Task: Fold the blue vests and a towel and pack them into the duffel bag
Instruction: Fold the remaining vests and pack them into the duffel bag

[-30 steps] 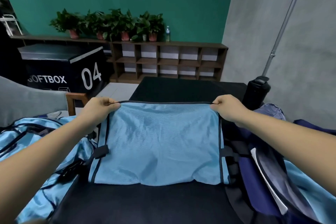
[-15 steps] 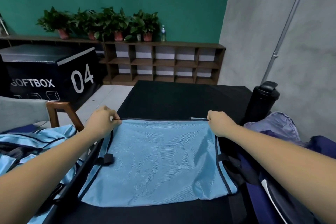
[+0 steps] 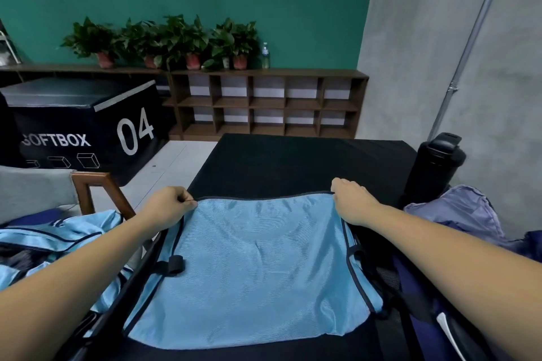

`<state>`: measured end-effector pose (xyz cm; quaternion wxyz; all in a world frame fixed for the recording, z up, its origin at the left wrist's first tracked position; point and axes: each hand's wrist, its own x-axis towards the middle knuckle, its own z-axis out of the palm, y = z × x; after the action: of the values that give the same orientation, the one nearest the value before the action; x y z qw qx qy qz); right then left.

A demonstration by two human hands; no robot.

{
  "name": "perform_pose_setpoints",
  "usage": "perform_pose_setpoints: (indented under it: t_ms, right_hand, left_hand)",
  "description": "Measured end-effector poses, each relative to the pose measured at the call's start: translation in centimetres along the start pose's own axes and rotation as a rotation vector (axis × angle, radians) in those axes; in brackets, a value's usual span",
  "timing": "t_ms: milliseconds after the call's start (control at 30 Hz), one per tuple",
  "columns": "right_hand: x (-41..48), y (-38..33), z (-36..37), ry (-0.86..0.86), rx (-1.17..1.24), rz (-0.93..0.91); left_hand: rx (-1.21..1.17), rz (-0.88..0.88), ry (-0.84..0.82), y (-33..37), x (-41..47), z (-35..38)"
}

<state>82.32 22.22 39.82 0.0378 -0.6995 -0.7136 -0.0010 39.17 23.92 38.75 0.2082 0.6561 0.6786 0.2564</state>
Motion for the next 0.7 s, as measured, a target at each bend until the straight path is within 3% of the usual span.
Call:
perform_pose_setpoints:
  t_ms: [267, 533, 700]
  right_hand:
    - [0.2, 0.7, -1.2, -0.023, 0.172, 0.010]
    - [-1.1, 0.2, -7.1, -0.071, 0.194, -0.056]
    - [-2.7, -0.1, -12.6, 0.051, 0.253, -0.069]
  left_hand:
    - [0.111, -0.045, -0.056, 0.7, 0.6, -1.6]
    - [-0.043, 0.027, 0.044, 3.7, -1.7, -6.6]
    - [-0.148, 0.120, 0.094, 6.0, -4.4, -12.0]
